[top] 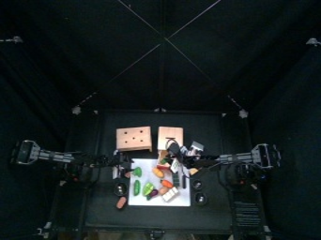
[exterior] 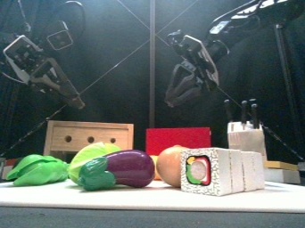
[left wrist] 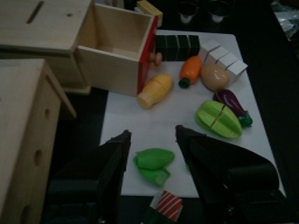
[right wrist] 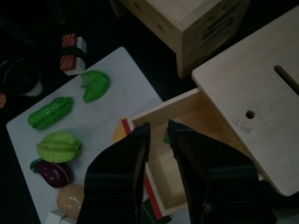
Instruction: Grab corn husk
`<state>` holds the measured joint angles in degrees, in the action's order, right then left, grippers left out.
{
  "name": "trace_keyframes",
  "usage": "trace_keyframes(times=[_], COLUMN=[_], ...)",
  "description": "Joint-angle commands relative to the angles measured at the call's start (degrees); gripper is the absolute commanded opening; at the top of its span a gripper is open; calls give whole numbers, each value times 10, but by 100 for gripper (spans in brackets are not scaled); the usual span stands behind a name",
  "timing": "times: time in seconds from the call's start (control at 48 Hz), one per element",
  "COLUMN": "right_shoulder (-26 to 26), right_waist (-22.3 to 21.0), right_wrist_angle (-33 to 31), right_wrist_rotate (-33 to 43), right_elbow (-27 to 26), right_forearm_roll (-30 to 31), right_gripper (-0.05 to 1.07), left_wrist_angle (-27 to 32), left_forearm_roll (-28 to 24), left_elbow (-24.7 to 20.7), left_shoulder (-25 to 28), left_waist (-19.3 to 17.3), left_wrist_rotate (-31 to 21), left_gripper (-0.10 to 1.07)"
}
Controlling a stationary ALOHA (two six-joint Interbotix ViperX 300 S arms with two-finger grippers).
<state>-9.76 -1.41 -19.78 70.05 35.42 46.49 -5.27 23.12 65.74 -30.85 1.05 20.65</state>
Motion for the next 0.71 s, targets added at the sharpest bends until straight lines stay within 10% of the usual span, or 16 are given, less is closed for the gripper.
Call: trace_keyframes(times=[0.0, 0.688], right_shoulder=[-34, -135], right_waist=[10, 22], right_wrist_angle=[14, 19], right_wrist_rotate=[3, 6], right_elbow=[4, 88], right_forearm_roll=[20, 1], right_gripper=[67, 67], left_wrist_angle=[14, 27], left_forearm_roll=[14, -40], left_elbow=[-25, -85], left_shoulder=[40, 222], left_waist=[15, -5], left_wrist_rotate=[1, 4], left_gripper=[85, 98])
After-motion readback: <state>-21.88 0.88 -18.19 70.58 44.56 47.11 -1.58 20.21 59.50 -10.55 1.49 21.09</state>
